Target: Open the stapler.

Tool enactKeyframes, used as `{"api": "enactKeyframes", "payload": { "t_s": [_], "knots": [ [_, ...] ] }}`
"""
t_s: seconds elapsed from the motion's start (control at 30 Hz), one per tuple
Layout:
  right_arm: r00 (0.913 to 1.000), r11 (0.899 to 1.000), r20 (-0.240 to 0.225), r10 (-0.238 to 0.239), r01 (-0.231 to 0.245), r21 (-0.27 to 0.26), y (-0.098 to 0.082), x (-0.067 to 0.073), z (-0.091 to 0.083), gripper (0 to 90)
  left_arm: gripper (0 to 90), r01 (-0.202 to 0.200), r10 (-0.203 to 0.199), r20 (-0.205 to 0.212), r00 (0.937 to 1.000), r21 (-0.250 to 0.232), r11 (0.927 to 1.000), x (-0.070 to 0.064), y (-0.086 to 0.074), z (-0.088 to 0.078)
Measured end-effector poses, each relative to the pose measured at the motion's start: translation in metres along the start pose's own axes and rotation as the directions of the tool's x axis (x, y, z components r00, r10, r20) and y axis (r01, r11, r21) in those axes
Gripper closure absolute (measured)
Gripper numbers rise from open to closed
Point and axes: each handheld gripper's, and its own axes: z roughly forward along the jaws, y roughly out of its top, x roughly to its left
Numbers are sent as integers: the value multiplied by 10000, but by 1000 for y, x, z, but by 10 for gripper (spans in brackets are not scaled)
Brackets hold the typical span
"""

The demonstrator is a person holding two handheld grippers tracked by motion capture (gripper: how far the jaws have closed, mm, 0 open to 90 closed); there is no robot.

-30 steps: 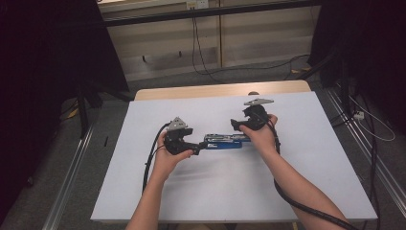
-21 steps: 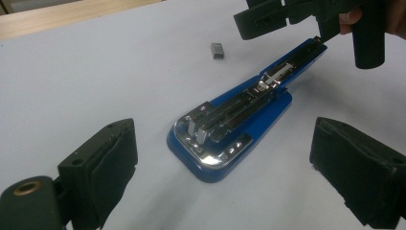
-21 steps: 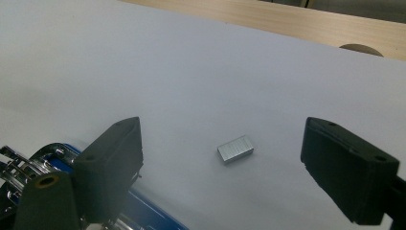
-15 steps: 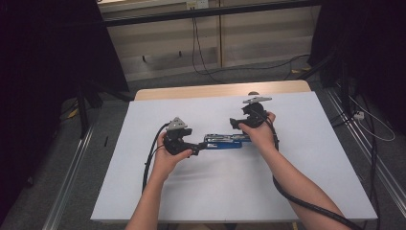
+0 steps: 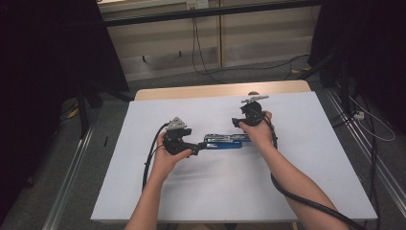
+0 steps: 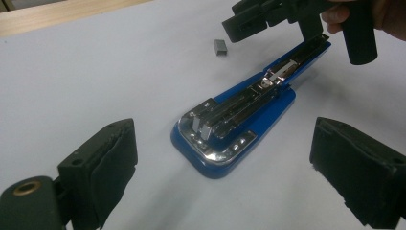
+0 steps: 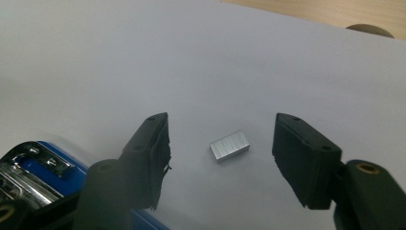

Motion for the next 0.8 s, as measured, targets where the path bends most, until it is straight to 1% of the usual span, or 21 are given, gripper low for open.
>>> {"api": "enactKeyframes", "payload": {
  "t_s": [0.13, 0.23, 0.3, 0.37, 0.43, 0.5, 0.6, 0.7, 0.77, 0.8],
  "knots": [
    [9996, 9990, 16, 264, -265, 366, -1, -1, 5, 516, 91, -20, 21, -47, 10000, 91, 10000, 1, -1, 0],
    [9994, 9983, -23, 355, -354, 469, -2, -1, 9, 528, 91, -21, 22, -72, 10000, 107, 9999, 2, -1, 0],
    [9993, 9979, 3, 380, -379, 527, -1, 0, 10, 553, 91, -17, 18, -67, 10000, 111, 9999, 3, -1, 1],
    [9986, 9968, 14, 535, -535, 595, -1, 1, 12, 553, 91, 24, -24, -40, 10000, 90, 10000, 2, -1, 1],
    [9987, 9968, 60, 505, -508, 611, 0, 1, 14, 550, 91, -48, 49, -57, 10000, 66, 10000, 2, 0, 1],
    [9986, 9964, 41, 531, -533, 666, 0, 2, 16, 549, 92, -34, 35, -65, 10000, 46, 10000, 2, 0, 1],
    [9982, 9952, 188, 576, -589, 775, 1, 4, 18, 530, 92, 1, -1, -77, 10000, 52, 10000, 3, -1, 1],
    [9972, 9948, 307, 677, -699, 741, 1, 5, 19, 512, 92, -13, 14, -125, 9999, 71, 10000, 4, -1, 0],
    [9968, 9946, 468, 650, -685, 780, 1, 5, 21, 514, 92, -7, 7, -118, 9999, 23, 10000, 4, 0, 0],
    [9965, 9945, 475, 683, -718, 756, 1, 5, 22, 514, 92, -13, 13, -115, 9999, 8, 10000, 4, 0, 0]
  ]
}}
